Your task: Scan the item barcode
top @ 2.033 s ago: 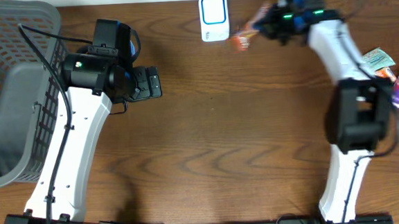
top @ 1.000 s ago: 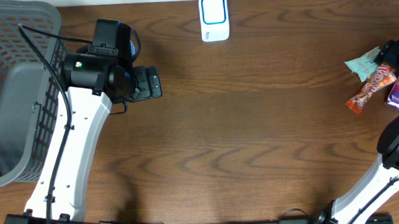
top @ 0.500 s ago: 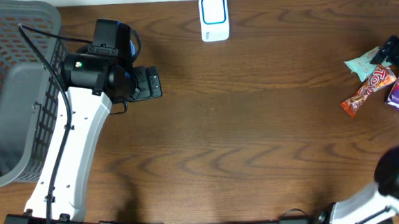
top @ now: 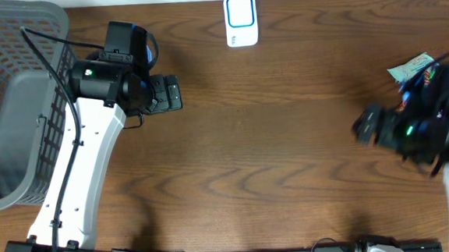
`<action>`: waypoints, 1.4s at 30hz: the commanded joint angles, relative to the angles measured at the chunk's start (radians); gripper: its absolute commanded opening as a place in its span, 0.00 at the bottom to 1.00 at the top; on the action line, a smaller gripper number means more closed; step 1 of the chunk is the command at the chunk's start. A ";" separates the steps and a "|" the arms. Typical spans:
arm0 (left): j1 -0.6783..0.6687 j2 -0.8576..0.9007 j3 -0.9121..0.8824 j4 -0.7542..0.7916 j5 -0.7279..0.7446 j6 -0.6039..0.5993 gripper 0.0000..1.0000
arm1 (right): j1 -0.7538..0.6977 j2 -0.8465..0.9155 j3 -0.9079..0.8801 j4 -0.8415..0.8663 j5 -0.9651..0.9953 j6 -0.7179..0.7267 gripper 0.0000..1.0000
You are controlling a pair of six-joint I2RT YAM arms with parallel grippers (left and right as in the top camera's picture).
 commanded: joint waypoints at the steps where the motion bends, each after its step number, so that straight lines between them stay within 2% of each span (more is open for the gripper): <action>1: 0.004 0.002 -0.005 -0.004 -0.009 -0.005 0.98 | 0.058 -0.097 -0.112 -0.013 -0.048 0.032 0.99; 6: 0.004 0.002 -0.005 -0.004 -0.009 -0.005 0.98 | 0.080 -0.201 -0.233 -0.047 -0.102 0.119 0.99; 9: 0.004 0.002 -0.005 -0.004 -0.009 -0.005 0.98 | 0.080 -0.223 -0.266 -0.047 -0.101 0.119 0.99; 25: 0.004 0.002 -0.005 -0.004 -0.009 -0.005 0.98 | 0.080 -0.220 -0.275 -0.047 -0.098 0.119 0.99; 42: 0.004 0.002 -0.005 -0.004 -0.009 -0.005 0.98 | 0.081 -0.281 -0.275 -0.037 -0.106 0.005 0.99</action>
